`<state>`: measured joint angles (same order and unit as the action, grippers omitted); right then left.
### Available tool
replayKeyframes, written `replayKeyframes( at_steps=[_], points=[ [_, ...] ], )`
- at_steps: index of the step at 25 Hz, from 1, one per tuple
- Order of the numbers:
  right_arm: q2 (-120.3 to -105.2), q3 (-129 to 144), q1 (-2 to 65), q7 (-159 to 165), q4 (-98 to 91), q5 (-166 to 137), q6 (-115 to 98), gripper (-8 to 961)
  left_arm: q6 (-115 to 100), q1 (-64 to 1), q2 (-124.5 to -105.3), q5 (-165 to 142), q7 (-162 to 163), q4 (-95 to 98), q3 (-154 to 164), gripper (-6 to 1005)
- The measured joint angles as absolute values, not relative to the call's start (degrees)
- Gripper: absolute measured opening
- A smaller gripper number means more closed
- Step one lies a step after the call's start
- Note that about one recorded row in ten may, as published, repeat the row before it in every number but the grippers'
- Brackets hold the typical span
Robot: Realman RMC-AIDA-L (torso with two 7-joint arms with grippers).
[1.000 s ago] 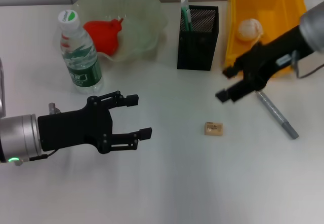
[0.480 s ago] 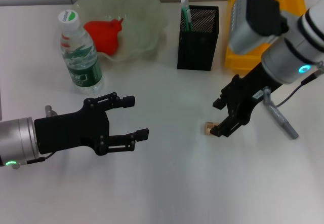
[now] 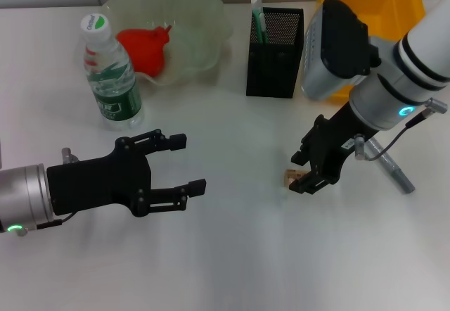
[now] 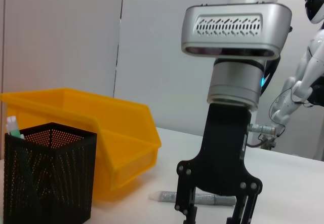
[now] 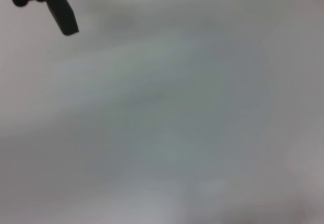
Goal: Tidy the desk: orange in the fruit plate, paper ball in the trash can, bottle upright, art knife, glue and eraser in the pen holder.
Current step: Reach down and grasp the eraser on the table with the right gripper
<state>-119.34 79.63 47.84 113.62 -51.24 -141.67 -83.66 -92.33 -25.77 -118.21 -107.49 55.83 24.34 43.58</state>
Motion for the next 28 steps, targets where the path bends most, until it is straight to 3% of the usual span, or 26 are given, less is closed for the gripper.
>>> replayKeyframes(
  at_steps=[3,20,22,28],
  points=[
    [-119.46,80.51,47.94,113.60,-50.84,-141.57,-82.47,505,-92.38,-25.75,-118.21,-107.49,55.81,24.34,43.58,843],
    [-119.53,83.36,48.12,113.58,-49.24,-141.04,-79.66,496,-92.62,-25.67,-118.12,-107.49,55.81,24.34,43.50,842],
    [-119.53,83.40,48.13,113.58,-49.10,-141.04,-79.63,385,-92.63,-25.66,-118.11,-107.49,55.81,24.34,43.50,842],
    [-119.53,83.42,48.16,113.69,-49.03,-141.04,-79.44,391,-92.64,-25.66,-118.12,-107.49,55.81,24.34,43.51,842]
  ],
)
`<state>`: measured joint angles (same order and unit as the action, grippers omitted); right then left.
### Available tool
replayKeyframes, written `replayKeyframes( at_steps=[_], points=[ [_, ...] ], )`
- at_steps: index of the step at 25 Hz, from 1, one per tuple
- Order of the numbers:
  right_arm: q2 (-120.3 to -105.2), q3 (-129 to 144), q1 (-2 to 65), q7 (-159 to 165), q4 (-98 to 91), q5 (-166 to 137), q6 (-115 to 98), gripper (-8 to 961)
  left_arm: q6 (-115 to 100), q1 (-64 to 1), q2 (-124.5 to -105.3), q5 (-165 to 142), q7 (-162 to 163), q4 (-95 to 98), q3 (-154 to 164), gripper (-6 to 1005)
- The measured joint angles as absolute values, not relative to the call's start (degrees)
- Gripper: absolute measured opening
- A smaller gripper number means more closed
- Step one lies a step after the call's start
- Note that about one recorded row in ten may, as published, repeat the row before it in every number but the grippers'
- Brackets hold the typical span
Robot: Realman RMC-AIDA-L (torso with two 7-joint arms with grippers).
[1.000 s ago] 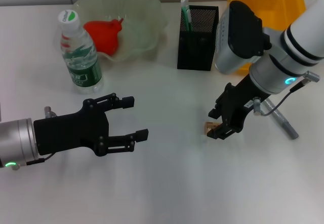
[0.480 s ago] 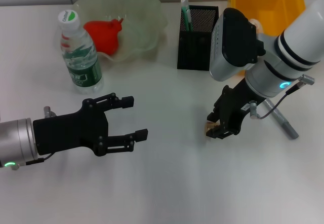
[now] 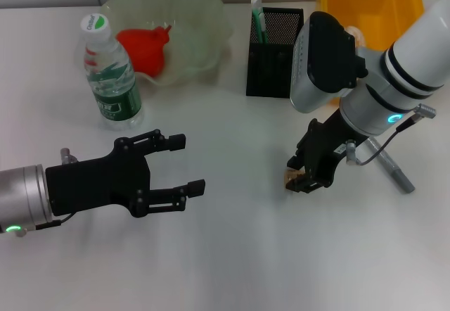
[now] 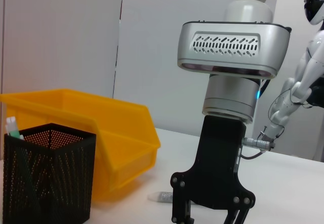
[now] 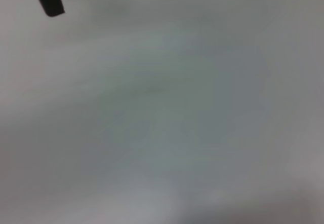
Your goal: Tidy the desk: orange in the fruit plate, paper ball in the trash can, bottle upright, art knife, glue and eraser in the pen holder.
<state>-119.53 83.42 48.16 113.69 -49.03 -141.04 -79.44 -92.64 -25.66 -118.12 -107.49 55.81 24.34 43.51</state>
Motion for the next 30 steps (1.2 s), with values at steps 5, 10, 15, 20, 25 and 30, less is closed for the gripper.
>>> replayKeyframes(
  at_steps=[5,10,15,20,25,30],
  points=[
    [-119.53,83.41,48.15,113.93,-49.04,-141.13,-79.00,341,-92.64,-25.66,-118.12,-107.49,55.81,24.34,43.50,842],
    [-119.53,83.39,48.20,114.00,-49.00,-141.22,-79.00,293,-92.64,-25.66,-118.12,-107.49,55.81,24.35,43.48,842],
    [-119.47,82.62,48.03,114.61,-50.15,-140.91,-79.37,246,-92.64,-25.49,-118.12,-107.46,55.81,24.34,43.42,842],
    [-119.19,79.64,47.13,117.33,-56.14,-140.83,-82.49,236,-92.64,-25.40,-118.12,-107.40,55.81,24.34,43.42,842],
    [-119.19,69.39,46.77,121.48,-66.14,-140.64,-88.27,235,-92.64,-25.39,-118.12,-107.39,55.81,24.34,43.42,842],
    [-119.10,62.83,46.44,126.47,-73.03,-140.21,-87.13,235,-92.65,-25.40,-118.16,-107.39,55.81,24.28,43.41,842]
  ],
)
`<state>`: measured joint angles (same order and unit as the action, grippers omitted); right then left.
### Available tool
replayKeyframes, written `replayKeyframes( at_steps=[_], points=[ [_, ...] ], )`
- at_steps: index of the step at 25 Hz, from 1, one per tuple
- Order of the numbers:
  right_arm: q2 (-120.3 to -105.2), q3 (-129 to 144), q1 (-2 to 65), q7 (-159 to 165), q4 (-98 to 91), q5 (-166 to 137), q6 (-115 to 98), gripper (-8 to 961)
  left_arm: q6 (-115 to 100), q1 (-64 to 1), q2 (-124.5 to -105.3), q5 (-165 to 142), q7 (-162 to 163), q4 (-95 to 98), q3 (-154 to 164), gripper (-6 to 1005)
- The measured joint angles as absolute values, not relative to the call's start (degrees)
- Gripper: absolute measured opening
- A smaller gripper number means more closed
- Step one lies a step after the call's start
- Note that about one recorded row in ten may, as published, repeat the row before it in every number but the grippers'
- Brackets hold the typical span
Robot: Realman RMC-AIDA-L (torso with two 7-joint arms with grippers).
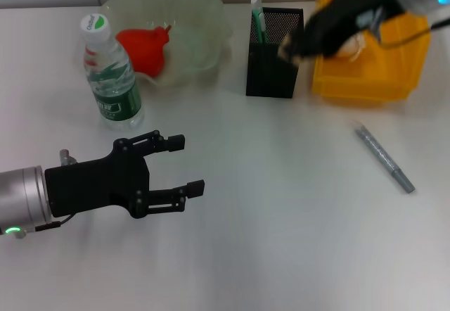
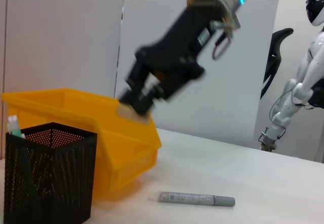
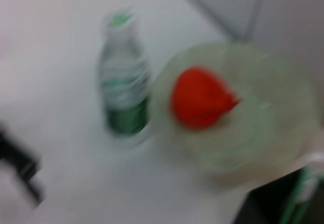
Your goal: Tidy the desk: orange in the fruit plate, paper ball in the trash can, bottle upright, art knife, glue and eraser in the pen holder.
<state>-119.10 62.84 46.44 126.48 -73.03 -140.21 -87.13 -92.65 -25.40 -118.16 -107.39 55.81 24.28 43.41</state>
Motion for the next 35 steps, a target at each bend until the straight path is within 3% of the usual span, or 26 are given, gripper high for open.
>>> replayKeyframes(
  at_steps=[29,35],
  points=[
    [-119.00,64.04,50.34,129.35,-56.14,-140.84,-63.79,386,-93.08,-25.45,-118.21,-107.40,55.81,24.34,43.42,842],
    [-118.98,63.44,49.37,136.40,-63.16,-140.85,-70.66,610,-93.21,-25.39,-118.20,-107.40,55.75,24.32,43.43,841]
  ],
)
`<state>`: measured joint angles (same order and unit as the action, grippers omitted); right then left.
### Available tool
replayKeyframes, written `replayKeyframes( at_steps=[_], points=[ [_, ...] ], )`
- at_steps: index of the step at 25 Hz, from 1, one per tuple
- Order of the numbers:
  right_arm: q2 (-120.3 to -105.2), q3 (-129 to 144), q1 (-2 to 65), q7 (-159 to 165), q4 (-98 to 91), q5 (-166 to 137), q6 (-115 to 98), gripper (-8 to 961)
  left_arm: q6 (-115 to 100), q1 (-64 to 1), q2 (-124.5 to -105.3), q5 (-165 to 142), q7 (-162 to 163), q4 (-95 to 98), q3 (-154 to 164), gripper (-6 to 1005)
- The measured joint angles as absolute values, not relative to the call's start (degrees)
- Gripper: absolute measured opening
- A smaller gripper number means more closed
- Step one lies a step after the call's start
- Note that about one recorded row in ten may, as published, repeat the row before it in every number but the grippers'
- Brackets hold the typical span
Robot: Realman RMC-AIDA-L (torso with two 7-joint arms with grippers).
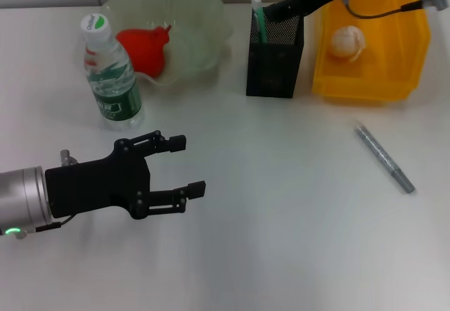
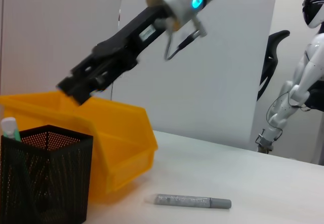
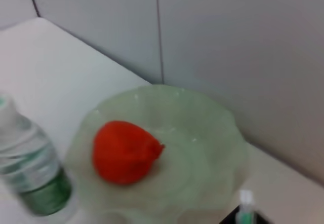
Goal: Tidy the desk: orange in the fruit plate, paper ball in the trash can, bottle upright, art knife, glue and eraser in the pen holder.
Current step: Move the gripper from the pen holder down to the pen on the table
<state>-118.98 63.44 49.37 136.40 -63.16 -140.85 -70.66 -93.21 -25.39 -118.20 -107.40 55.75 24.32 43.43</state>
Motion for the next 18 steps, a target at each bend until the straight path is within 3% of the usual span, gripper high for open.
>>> replayKeyframes(
  at_steps=[7,18],
  points=[
    [-117.93,62.57,48.60,149.78,-78.97,-146.46,-91.85,669,-93.53,-25.23,-118.21,-107.40,53.54,23.88,43.64,841],
    [-117.99,60.72,50.04,152.52,-70.22,-159.23,-101.39,699,-93.86,-25.15,-118.31,-107.40,53.41,23.94,43.47,841]
  ],
)
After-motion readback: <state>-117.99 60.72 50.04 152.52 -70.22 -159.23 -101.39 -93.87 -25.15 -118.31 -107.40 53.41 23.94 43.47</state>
